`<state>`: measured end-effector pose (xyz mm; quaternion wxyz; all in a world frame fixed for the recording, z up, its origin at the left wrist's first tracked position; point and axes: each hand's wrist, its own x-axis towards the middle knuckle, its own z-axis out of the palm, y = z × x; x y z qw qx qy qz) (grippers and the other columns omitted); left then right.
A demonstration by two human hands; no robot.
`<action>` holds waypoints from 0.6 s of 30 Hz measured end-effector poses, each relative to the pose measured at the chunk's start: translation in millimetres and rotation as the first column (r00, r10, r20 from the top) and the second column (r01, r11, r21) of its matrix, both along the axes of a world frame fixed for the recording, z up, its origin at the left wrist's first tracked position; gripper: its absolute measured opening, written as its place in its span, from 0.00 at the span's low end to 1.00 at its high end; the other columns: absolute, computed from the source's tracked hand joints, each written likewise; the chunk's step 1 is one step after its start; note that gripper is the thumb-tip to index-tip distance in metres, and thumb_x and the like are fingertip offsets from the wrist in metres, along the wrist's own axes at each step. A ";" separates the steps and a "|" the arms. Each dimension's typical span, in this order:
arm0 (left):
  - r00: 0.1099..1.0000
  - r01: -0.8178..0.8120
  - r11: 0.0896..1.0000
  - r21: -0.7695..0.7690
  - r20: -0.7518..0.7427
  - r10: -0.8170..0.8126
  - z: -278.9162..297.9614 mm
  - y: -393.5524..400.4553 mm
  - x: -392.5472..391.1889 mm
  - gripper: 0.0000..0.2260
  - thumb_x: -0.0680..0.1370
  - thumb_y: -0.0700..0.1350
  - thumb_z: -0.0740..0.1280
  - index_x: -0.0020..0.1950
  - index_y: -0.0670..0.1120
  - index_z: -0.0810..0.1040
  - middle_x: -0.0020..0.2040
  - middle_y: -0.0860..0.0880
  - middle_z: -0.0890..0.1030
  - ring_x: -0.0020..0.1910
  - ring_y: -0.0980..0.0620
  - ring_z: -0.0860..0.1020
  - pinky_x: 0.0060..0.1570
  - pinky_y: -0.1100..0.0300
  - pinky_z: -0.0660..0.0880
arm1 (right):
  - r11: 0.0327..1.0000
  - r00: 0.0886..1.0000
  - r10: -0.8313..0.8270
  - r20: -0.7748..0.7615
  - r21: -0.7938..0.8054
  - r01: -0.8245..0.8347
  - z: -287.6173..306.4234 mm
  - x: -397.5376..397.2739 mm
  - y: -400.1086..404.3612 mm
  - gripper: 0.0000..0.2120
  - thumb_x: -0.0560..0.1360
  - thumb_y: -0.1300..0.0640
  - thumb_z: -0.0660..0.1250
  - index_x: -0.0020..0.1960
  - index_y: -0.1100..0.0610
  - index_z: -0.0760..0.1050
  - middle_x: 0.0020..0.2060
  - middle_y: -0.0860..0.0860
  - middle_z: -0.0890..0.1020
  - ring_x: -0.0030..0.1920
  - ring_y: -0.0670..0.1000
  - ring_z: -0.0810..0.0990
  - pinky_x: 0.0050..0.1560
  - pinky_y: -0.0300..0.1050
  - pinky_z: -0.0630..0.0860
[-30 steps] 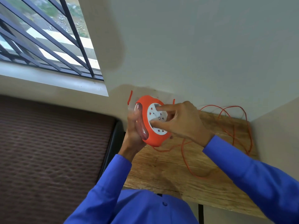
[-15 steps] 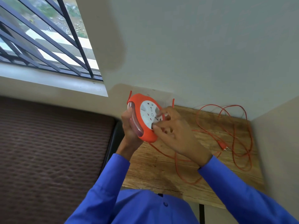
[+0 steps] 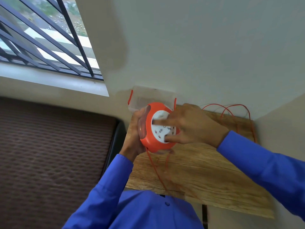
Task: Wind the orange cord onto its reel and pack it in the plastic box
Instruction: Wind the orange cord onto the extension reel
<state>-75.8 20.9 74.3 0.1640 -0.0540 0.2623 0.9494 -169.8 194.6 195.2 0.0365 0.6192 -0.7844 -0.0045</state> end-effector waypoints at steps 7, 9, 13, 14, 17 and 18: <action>0.856 -0.463 0.843 -0.273 -0.383 0.346 21.0 25.5 -3.4 0.27 0.88 0.65 0.57 0.77 0.49 0.80 0.68 0.45 0.86 0.68 0.46 0.85 0.65 0.52 0.83 | 0.557 0.425 -0.562 0.710 -0.055 0.829 -12.0 15.1 -27.4 0.39 0.71 0.23 0.64 0.36 0.60 0.87 0.28 0.57 0.86 0.30 0.57 0.86 0.35 0.45 0.79; 0.823 -0.541 0.771 -0.336 -0.401 0.402 24.8 26.6 -1.1 0.27 0.82 0.70 0.64 0.73 0.56 0.83 0.65 0.48 0.88 0.64 0.49 0.86 0.62 0.53 0.84 | 0.466 0.248 -0.531 0.810 0.034 0.884 -19.6 14.1 -28.5 0.37 0.77 0.30 0.67 0.33 0.64 0.84 0.25 0.58 0.83 0.27 0.57 0.83 0.38 0.51 0.79; 0.846 -0.528 0.811 -0.254 -0.238 0.476 15.8 20.9 -6.9 0.33 0.81 0.70 0.65 0.74 0.47 0.82 0.65 0.40 0.86 0.66 0.42 0.85 0.61 0.50 0.84 | 0.652 0.265 -0.404 0.875 0.073 0.755 -24.8 8.4 -13.4 0.17 0.81 0.49 0.72 0.35 0.54 0.88 0.28 0.50 0.84 0.31 0.41 0.79 0.43 0.41 0.74; 0.854 -0.517 0.825 -0.226 -0.197 0.481 11.9 16.7 -8.7 0.34 0.81 0.70 0.65 0.75 0.44 0.81 0.67 0.38 0.85 0.68 0.39 0.84 0.62 0.47 0.83 | 0.741 0.400 -0.390 0.829 0.024 0.672 -26.0 7.9 -8.0 0.11 0.80 0.53 0.74 0.40 0.52 0.89 0.36 0.48 0.86 0.38 0.42 0.80 0.44 0.40 0.73; 0.920 -0.360 0.928 -0.094 -0.200 0.336 -2.1 3.1 -9.1 0.37 0.86 0.68 0.59 0.82 0.39 0.73 0.75 0.34 0.79 0.75 0.33 0.78 0.69 0.37 0.78 | 0.959 0.925 -0.198 0.324 -0.131 0.251 -29.1 8.1 5.4 0.07 0.73 0.59 0.79 0.50 0.52 0.90 0.64 0.56 0.83 0.56 0.56 0.77 0.49 0.50 0.78; 0.953 -0.272 0.960 -0.068 -0.154 0.259 -4.1 -1.3 -9.5 0.40 0.85 0.70 0.61 0.83 0.39 0.71 0.78 0.32 0.76 0.77 0.30 0.75 0.70 0.32 0.76 | 0.988 0.984 -0.113 0.137 -0.092 0.126 -28.7 6.9 7.9 0.09 0.70 0.59 0.81 0.49 0.50 0.90 0.70 0.58 0.80 0.58 0.60 0.78 0.50 0.54 0.79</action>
